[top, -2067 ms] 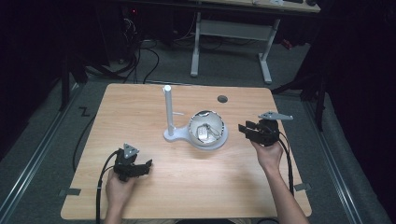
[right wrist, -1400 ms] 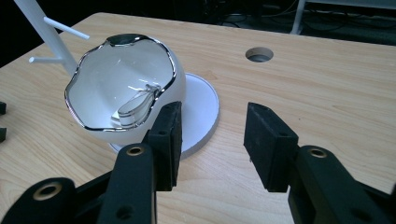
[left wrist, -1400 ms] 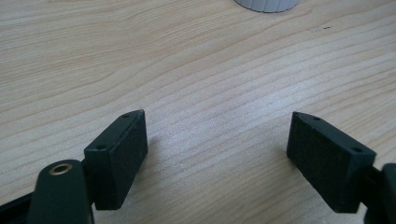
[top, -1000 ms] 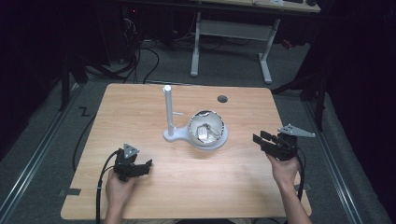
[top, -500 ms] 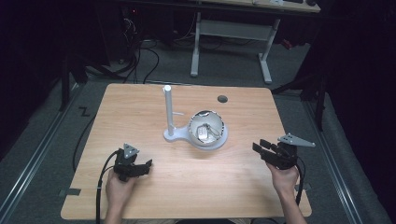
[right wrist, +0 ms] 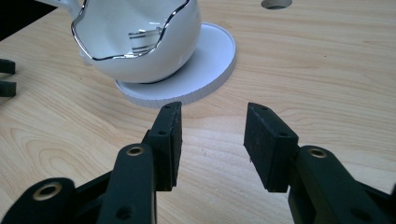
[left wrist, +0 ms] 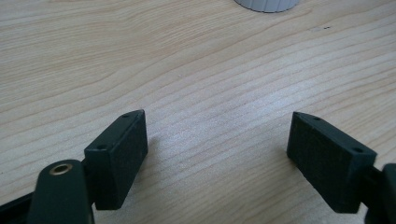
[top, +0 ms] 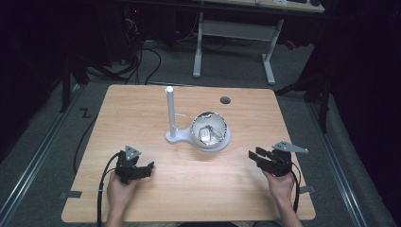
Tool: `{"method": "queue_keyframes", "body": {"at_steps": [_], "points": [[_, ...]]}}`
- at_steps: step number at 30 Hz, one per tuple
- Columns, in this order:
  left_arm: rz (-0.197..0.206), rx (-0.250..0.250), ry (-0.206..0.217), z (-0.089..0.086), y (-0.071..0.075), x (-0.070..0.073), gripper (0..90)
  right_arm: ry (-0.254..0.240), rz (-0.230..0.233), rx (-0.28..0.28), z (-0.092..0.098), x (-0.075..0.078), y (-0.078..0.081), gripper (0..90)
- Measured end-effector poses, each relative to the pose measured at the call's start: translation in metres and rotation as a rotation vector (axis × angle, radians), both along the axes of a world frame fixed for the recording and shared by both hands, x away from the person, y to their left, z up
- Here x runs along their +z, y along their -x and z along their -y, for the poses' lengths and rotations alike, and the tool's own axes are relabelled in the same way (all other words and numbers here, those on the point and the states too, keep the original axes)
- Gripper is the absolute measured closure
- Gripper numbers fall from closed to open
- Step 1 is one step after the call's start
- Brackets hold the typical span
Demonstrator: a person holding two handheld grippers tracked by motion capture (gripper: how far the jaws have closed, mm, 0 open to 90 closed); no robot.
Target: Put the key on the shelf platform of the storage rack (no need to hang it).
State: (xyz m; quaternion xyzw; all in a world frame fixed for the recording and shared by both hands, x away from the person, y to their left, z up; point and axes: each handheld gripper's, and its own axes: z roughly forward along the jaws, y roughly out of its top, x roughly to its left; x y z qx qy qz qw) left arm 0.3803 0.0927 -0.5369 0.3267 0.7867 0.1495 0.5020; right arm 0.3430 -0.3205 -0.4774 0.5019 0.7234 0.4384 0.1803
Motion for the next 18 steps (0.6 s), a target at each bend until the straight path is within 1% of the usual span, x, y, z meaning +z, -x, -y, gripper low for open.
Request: {"method": "queue_keyframes", "body": {"at_steps": [6, 8, 10, 14, 16, 18], "points": [[0.0, 0.001, 0.001, 0.0, 0.0, 0.0, 20.6, 0.001, -0.016, 0.009, -0.005, -0.011, 0.001, 57.4], [-0.001, 0.001, 0.001, 0.0, 0.0, 0.0, 20.6, 0.003, -0.012, 0.006, -0.007, -0.015, 0.002, 57.5], [0.0, 0.0, 0.0, 0.0, 0.0, 0.0, 20.6, 0.005, -0.018, 0.008, -0.007, -0.018, 0.002, 57.5], [0.0, 0.001, 0.001, 0.0, 0.0, 0.0, 20.6, 0.016, -0.023, 0.012, -0.01, -0.024, 0.002, 57.1], [0.0, 0.0, -0.001, 0.0, 0.0, 0.0, 20.6, 0.022, -0.035, 0.008, -0.012, -0.028, 0.002, 56.0], [0.0, 0.001, 0.0, 0.0, 0.0, 0.0, 20.6, 0.039, -0.038, 0.01, -0.014, -0.033, 0.002, 54.4]]}}
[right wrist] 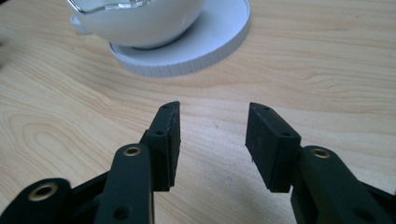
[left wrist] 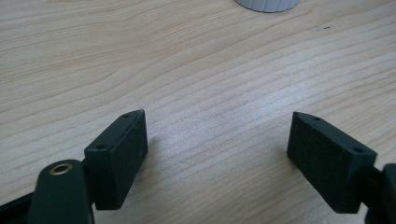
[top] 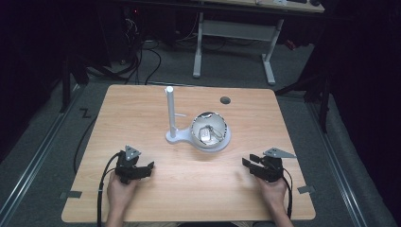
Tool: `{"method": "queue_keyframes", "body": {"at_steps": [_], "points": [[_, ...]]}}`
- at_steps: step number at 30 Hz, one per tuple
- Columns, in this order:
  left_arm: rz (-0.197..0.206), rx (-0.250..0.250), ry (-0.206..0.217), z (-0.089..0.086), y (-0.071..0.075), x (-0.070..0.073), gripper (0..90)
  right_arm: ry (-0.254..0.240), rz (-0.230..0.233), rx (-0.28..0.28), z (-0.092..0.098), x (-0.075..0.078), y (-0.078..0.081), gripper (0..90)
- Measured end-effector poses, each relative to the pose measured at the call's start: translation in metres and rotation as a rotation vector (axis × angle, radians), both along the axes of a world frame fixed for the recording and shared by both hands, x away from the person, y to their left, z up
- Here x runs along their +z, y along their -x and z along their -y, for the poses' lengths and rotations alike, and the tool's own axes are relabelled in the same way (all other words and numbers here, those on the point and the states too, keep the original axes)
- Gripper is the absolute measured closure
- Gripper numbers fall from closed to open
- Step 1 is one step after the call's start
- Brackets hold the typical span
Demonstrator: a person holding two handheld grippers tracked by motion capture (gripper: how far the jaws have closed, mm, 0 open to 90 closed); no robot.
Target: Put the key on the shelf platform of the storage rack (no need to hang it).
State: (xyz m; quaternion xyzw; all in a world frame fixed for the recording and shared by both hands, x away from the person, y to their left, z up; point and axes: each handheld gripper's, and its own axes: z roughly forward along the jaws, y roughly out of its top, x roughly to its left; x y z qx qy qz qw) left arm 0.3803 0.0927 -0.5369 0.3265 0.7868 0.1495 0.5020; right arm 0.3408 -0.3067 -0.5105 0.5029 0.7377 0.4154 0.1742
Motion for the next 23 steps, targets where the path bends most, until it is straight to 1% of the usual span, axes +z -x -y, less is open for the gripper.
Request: {"method": "queue_keyframes", "body": {"at_steps": [1, 3, 7, 11, 15, 18, 23], "points": [[0.004, -0.005, -0.006, 0.0, 0.0, 0.0, 20.6, 0.013, 0.002, -0.001, -0.002, -0.003, 0.0, 54.1], [0.004, -0.005, -0.005, 0.0, 0.0, 0.0, 20.5, 0.058, -0.005, 0.001, -0.006, -0.009, -0.001, 52.6], [0.004, -0.006, -0.006, 0.0, 0.0, 0.0, 20.5, 0.144, -0.011, 0.011, -0.014, -0.016, -0.002, 51.7], [0.003, -0.005, -0.005, 0.0, 0.0, 0.0, 20.5, 0.189, -0.012, 0.015, -0.019, -0.021, -0.005, 51.0], [0.004, -0.005, -0.006, 0.0, 0.0, 0.0, 20.5, 0.213, -0.006, 0.015, -0.021, -0.021, -0.005, 49.2], [0.004, -0.005, -0.006, 0.0, 0.0, 0.0, 20.5, 0.212, -0.01, 0.014, -0.022, -0.021, -0.005, 46.3], [0.004, -0.005, -0.006, 0.0, 0.0, 0.0, 20.5, 0.211, -0.011, 0.013, -0.021, -0.021, -0.006, 45.6]]}}
